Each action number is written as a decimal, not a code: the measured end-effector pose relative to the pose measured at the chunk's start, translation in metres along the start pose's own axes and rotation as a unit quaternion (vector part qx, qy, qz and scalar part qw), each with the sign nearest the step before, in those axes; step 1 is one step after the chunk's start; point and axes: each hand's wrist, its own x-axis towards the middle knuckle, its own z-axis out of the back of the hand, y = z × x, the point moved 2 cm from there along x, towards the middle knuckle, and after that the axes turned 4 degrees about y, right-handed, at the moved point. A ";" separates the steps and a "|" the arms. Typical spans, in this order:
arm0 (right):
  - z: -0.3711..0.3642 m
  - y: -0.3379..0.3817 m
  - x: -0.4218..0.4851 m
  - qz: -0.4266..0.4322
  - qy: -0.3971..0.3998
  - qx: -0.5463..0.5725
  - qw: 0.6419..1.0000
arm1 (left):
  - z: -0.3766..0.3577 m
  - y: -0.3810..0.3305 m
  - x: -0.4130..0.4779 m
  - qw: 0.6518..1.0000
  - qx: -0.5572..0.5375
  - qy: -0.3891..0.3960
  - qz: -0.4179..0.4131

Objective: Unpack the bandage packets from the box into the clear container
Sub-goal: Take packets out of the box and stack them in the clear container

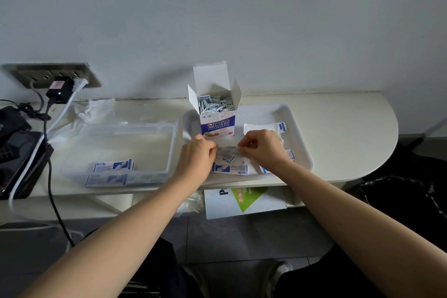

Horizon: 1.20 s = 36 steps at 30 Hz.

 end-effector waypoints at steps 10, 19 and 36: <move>0.002 -0.004 0.002 -0.005 -0.011 0.034 0.999 | 0.001 0.002 0.000 1.000 0.004 0.003 -0.001; 0.009 -0.005 0.001 -0.006 -0.002 0.062 0.998 | 0.004 0.000 0.004 1.000 -0.002 -0.012 -0.009; 0.017 0.001 -0.005 -0.010 -0.006 0.137 0.990 | 0.013 -0.007 0.000 1.000 -0.021 -0.015 -0.015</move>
